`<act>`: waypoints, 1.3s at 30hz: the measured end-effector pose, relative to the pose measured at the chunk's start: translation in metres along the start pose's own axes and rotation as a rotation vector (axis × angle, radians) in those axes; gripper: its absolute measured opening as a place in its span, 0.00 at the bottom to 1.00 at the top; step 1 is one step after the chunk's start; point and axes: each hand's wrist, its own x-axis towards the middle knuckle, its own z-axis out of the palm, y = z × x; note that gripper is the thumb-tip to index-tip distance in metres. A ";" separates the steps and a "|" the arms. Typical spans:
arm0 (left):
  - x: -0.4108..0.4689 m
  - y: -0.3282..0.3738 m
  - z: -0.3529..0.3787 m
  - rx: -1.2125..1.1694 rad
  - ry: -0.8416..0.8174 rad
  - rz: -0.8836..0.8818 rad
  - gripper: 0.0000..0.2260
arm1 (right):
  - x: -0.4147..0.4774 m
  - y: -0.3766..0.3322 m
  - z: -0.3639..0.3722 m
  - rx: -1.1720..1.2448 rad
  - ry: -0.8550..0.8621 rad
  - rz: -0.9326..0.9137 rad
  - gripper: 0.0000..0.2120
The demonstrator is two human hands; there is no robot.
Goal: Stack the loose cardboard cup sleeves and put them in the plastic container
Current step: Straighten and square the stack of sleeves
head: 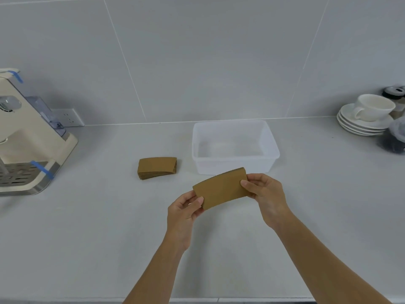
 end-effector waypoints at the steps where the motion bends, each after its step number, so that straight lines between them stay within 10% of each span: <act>1: 0.000 0.000 -0.001 0.005 0.012 0.001 0.10 | 0.000 0.002 0.000 -0.010 -0.006 0.009 0.10; 39: 0.092 0.124 -0.089 0.147 0.219 0.070 0.06 | 0.055 -0.003 0.171 -0.111 -0.060 0.013 0.04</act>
